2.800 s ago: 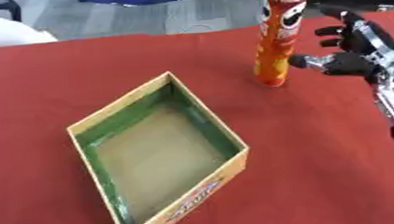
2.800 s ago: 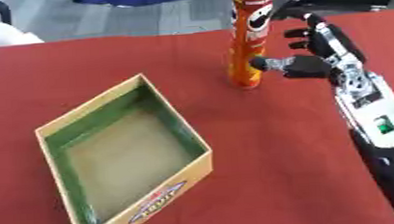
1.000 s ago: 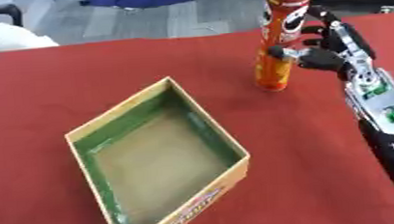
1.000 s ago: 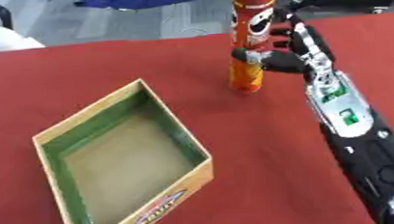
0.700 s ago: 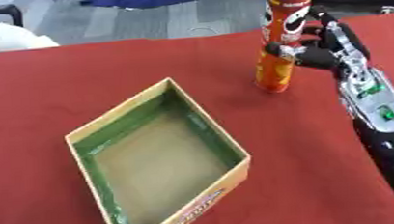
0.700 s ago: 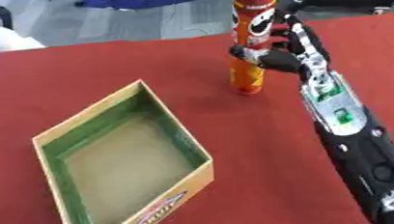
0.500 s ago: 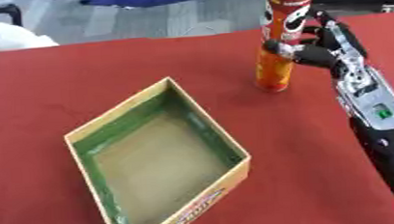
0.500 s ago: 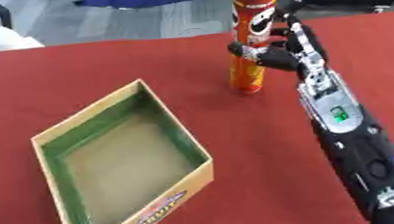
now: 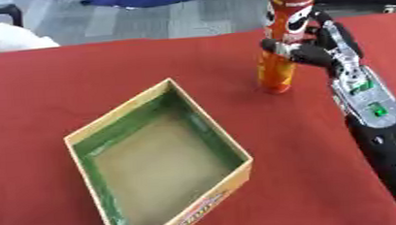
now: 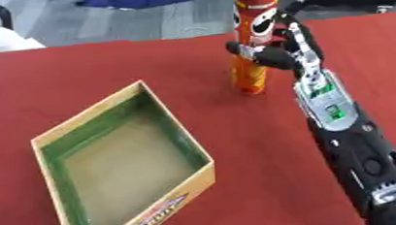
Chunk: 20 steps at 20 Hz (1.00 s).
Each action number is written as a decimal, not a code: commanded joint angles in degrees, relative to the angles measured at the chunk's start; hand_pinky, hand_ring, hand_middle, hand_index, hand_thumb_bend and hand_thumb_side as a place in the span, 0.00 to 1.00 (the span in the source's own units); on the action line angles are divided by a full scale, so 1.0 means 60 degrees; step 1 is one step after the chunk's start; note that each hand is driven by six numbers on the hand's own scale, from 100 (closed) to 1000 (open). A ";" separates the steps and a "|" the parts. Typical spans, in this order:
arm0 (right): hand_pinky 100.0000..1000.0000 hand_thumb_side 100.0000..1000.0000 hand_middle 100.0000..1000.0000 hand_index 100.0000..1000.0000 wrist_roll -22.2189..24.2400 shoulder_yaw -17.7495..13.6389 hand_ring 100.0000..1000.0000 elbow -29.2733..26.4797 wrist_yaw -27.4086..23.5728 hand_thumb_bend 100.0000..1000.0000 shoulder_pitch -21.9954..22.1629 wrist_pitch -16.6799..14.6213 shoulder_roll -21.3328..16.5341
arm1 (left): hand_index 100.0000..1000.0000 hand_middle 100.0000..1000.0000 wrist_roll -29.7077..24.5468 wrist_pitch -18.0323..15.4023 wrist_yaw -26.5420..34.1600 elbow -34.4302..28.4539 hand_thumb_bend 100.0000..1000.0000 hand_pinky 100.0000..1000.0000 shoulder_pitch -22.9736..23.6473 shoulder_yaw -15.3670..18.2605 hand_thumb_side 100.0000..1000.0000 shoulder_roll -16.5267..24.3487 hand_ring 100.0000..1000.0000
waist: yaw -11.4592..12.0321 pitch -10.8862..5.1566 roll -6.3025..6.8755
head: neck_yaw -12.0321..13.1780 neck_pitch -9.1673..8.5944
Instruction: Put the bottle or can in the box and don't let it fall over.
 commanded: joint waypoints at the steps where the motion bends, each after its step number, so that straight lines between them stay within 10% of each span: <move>1: 0.79 0.22 0.98 0.92 -0.0023 -0.0034 0.84 -0.0012 -0.0014 0.79 -0.0264 -0.0006 -0.0069 | 0.77 0.75 -0.0036 -0.0016 -0.0010 -0.0107 0.39 0.70 -0.0071 0.0031 0.76 0.0148 0.83 | 0.0040 -0.0102 0.0005 | -0.0021 -0.0136; 20: 0.78 0.08 0.72 0.70 -0.0294 -0.0049 0.78 0.0291 -0.0511 0.50 -0.0517 0.0039 0.0090 | 0.77 0.75 -0.0058 -0.0017 -0.0001 -0.0107 0.38 0.70 -0.0115 0.0030 0.76 0.0136 0.83 | 0.0117 -0.0038 0.0000 | -0.0049 -0.0216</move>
